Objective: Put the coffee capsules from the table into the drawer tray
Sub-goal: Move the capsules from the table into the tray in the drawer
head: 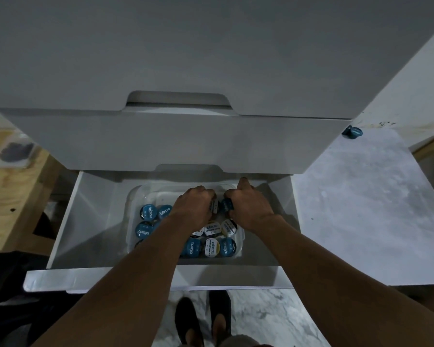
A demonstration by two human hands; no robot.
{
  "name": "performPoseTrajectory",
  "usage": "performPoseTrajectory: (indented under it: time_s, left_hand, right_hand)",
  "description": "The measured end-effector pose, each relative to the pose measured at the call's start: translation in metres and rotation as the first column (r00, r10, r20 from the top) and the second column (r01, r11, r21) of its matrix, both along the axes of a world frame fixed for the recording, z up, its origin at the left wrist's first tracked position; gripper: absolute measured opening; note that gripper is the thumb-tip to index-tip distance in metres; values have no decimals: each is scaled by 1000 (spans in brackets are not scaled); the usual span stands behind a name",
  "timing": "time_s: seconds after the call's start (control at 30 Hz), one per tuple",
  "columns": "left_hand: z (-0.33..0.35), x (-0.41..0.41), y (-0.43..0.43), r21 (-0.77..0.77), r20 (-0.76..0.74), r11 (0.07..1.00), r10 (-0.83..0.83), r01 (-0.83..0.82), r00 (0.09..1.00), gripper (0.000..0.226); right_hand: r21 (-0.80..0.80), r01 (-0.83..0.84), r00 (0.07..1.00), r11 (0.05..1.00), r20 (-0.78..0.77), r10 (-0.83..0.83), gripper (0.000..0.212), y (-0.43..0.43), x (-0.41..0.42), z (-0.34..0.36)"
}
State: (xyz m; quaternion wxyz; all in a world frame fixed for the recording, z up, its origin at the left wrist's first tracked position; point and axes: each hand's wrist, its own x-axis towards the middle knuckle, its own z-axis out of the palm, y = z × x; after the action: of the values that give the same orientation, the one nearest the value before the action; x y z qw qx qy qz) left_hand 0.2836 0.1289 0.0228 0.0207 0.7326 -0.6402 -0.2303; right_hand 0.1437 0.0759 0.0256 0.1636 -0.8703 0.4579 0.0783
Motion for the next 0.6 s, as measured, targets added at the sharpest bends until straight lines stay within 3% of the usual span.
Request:
performPoseTrajectory:
  time_s: [0.6]
  left_hand:
    - [-1, 5, -1, -3, 2, 1000, 19, -19, 1000, 38]
  right_hand:
    - [28, 5, 1000, 1000, -11, -4, 31, -6, -1, 3]
